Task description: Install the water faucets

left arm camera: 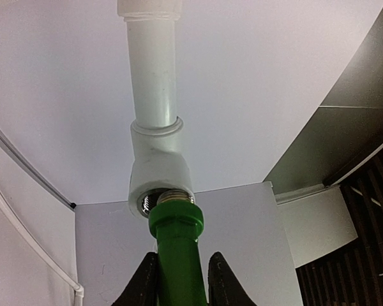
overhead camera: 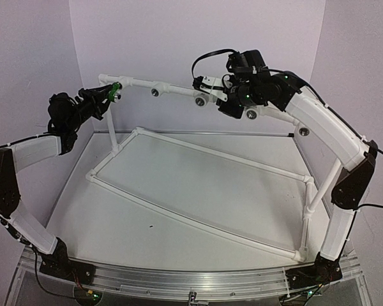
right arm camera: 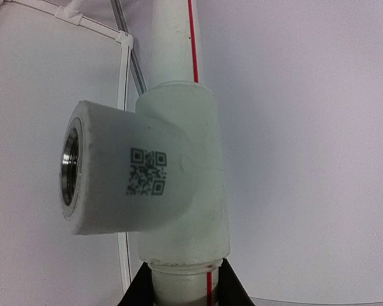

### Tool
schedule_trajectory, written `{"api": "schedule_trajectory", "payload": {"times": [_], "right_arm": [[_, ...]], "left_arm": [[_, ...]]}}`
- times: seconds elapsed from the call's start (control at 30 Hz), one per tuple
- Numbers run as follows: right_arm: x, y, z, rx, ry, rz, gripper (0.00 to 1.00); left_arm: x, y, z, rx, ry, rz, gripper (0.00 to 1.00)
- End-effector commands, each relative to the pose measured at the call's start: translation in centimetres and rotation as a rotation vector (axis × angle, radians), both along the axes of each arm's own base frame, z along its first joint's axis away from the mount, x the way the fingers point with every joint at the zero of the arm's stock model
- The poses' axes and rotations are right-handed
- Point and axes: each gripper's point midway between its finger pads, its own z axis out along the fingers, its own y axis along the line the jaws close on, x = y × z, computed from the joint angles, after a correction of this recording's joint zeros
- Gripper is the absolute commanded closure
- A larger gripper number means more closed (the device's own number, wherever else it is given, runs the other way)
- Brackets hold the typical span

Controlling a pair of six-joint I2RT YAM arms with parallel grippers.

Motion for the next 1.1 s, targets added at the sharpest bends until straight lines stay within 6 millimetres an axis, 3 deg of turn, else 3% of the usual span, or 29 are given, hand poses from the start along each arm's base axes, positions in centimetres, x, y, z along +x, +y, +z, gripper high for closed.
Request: {"api": "schedule_trajectory", "payload": {"times": [0.0, 0.5, 1.07], "right_arm": [[-1.1, 1.2, -0.1, 0.081, 0.052, 0.028, 0.99], [-1.1, 1.4, 0.1, 0.088, 0.051, 0.037, 1.00], [-2.4, 1.4, -0.9, 0.030, 0.064, 0.119, 1.00]], "left_arm": [[-0.5, -0.4, 1.8, -0.035, -0.057, -0.034, 1.00], [-0.4, -0.1, -0.1, -0.081, -0.012, -0.031, 1.00], [1.2, -0.2, 1.5, -0.131, 0.002, -0.042, 1.00]]}}
